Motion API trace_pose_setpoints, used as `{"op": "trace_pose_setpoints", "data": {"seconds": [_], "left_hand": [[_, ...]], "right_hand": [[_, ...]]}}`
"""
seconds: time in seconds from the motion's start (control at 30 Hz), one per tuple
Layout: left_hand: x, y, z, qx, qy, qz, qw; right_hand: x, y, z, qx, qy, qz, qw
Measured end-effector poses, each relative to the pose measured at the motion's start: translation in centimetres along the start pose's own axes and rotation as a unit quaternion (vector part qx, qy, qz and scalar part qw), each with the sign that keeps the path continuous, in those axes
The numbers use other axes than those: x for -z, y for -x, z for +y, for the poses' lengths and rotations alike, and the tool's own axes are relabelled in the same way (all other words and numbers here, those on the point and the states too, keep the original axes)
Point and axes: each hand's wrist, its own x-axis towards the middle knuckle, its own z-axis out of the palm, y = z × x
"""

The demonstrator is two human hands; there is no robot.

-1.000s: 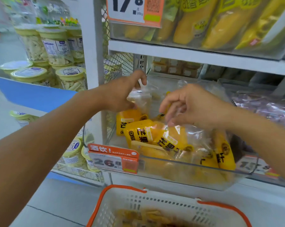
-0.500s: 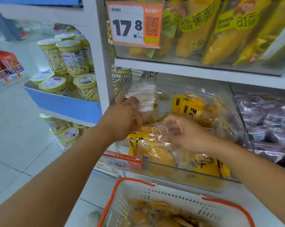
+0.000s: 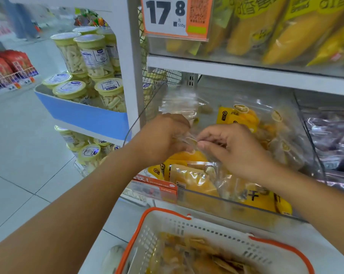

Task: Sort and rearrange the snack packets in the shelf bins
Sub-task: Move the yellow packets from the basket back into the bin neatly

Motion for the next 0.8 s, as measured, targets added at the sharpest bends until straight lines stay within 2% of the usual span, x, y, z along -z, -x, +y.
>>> {"op": "trace_pose_setpoints", "data": {"seconds": [0.07, 0.13, 0.17, 0.23, 0.3, 0.43, 0.5, 0.6, 0.73, 0.8], "left_hand": [[0.3, 0.2, -0.4, 0.007, -0.041, 0.024, 0.999], [1.1, 0.4, -1.1, 0.025, -0.078, 0.045, 0.996], [1.5, 0.4, -1.3, 0.035, -0.091, 0.054, 0.994], [1.7, 0.3, -1.4, 0.051, -0.107, 0.064, 0.991], [1.6, 0.2, -1.1, 0.06, -0.114, 0.06, 0.99], [1.9, 0.1, -1.0, 0.027, -0.097, 0.039, 0.994], [1.7, 0.2, -1.1, -0.003, -0.101, 0.03, 0.994], [1.6, 0.5, -1.0, -0.017, -0.062, 0.045, 0.997], [2.4, 0.6, -1.2, 0.029, -0.04, 0.082, 0.995], [2.8, 0.6, -1.1, 0.052, -0.09, 0.085, 0.991]], "right_hand": [[1.2, 0.1, 0.0, -0.07, 0.082, -0.054, 0.993], [2.8, 0.1, 0.1, -0.143, 0.226, -0.164, 0.95], [3.4, 0.1, 0.1, -0.17, 0.245, -0.209, 0.931], [3.6, 0.4, 0.5, -0.202, 0.209, -0.256, 0.922], [3.2, 0.5, 0.8, -0.217, 0.18, -0.26, 0.924], [2.8, 0.5, 0.4, -0.232, 0.058, -0.294, 0.925], [1.9, 0.8, -0.1, -0.221, -0.004, -0.271, 0.937], [-0.7, 1.1, -0.2, -0.156, -0.046, -0.153, 0.975], [-1.4, 0.4, -0.7, -0.029, 0.013, 0.039, 0.999], [-1.1, 0.1, -1.4, 0.027, 0.023, 0.086, 0.996]]}}
